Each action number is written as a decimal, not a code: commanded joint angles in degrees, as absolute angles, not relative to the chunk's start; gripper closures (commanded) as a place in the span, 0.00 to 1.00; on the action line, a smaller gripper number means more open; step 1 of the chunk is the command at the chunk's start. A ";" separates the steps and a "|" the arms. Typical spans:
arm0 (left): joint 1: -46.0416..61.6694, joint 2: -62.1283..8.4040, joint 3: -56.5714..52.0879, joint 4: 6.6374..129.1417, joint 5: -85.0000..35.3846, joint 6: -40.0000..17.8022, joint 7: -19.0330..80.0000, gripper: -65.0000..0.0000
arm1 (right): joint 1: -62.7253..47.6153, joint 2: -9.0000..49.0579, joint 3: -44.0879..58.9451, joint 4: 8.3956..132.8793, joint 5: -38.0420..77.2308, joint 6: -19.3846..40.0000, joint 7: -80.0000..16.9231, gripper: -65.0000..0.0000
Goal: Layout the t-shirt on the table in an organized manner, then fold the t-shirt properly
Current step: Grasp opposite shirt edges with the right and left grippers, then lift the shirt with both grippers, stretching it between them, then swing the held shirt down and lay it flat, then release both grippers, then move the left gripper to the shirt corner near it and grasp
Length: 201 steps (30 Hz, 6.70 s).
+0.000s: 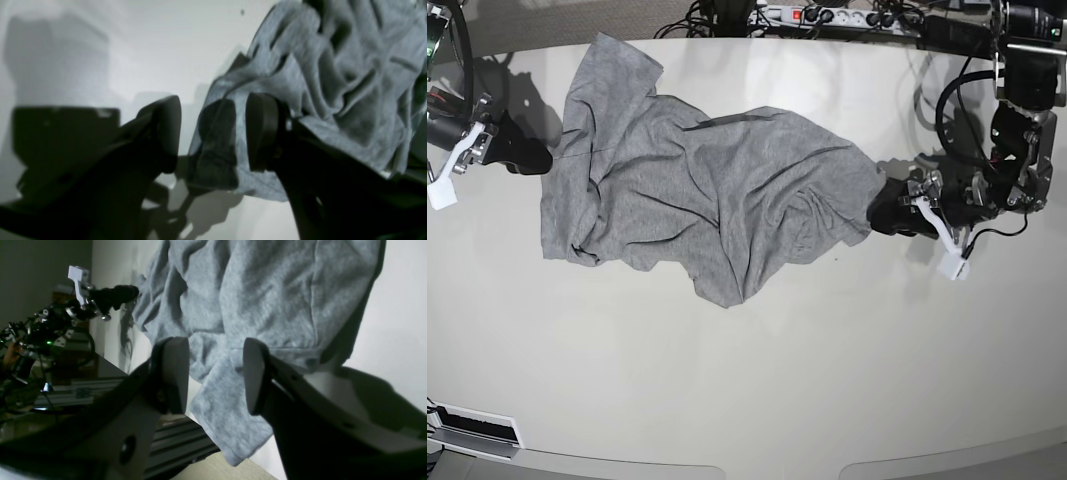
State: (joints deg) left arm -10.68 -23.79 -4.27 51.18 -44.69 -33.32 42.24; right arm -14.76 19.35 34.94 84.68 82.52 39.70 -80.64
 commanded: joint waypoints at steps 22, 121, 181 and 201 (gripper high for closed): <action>-14.70 -24.14 -0.16 49.39 -50.06 -34.52 53.28 1.00 | -14.48 19.88 34.81 85.62 81.60 40.00 -80.00 0.56; -63.75 -36.23 15.64 49.39 -77.87 -38.11 80.00 1.00 | 19.11 51.27 18.31 91.37 85.00 38.09 -80.00 1.00; -44.45 -37.15 15.20 49.39 -51.11 -27.49 60.45 0.51 | 14.92 49.25 18.37 91.31 80.71 39.24 -80.00 1.00; -21.65 -38.79 -10.20 49.39 -77.01 -33.95 77.62 0.52 | 14.92 49.25 18.37 91.31 80.75 40.00 -80.00 1.00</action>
